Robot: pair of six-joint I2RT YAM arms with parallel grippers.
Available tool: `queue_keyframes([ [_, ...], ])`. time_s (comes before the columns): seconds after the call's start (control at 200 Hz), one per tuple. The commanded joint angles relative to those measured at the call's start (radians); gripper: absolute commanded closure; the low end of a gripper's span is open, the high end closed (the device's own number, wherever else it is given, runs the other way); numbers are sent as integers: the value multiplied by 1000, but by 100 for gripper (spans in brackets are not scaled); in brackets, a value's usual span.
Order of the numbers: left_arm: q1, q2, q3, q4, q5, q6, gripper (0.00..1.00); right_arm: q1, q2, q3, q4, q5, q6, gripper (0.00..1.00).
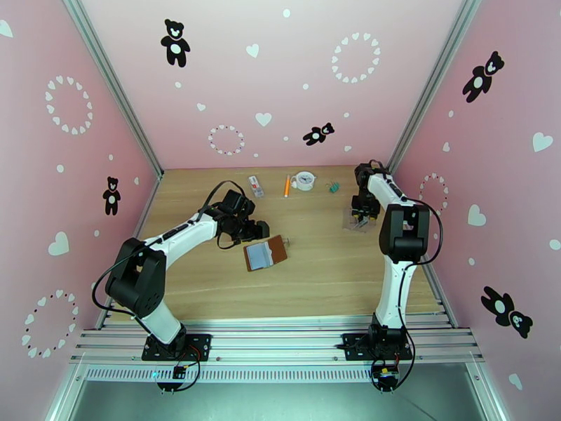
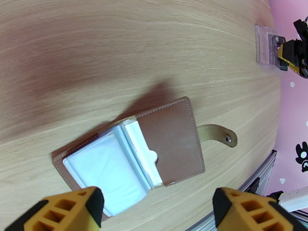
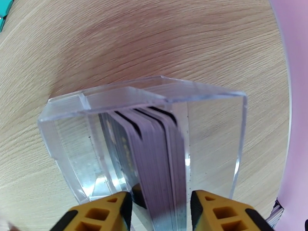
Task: Put the credit cards into the card holder
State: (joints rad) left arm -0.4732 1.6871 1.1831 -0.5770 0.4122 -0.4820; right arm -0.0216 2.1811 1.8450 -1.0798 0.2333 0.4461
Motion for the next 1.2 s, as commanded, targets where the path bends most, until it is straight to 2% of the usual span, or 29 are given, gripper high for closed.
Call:
queue_keyframes([
  [0.0,-10,16,19,-14,12,14,20,-10,-65,-10,-28,53,7,55],
  [0.661,-22,12,15,-2,6,3,20,-39,-115,-41,-2,24,-14,67],
  [0.716,-22,11,13,-1,6,3,20,-39,-116,-50,21,1,-22,64],
  [0.821,-24,8,13,-2,4,2,20,-39,-89,-27,15,1,-22,51],
  [0.891,-25,7,13,-5,2,2,20,-39,-66,-9,14,10,-27,46],
  [1.046,-26,-3,9,-15,-7,3,20,-41,-6,34,1,12,-35,44],
  [1.191,-26,-9,-4,-9,-10,-4,20,-43,23,41,5,-26,-36,48],
])
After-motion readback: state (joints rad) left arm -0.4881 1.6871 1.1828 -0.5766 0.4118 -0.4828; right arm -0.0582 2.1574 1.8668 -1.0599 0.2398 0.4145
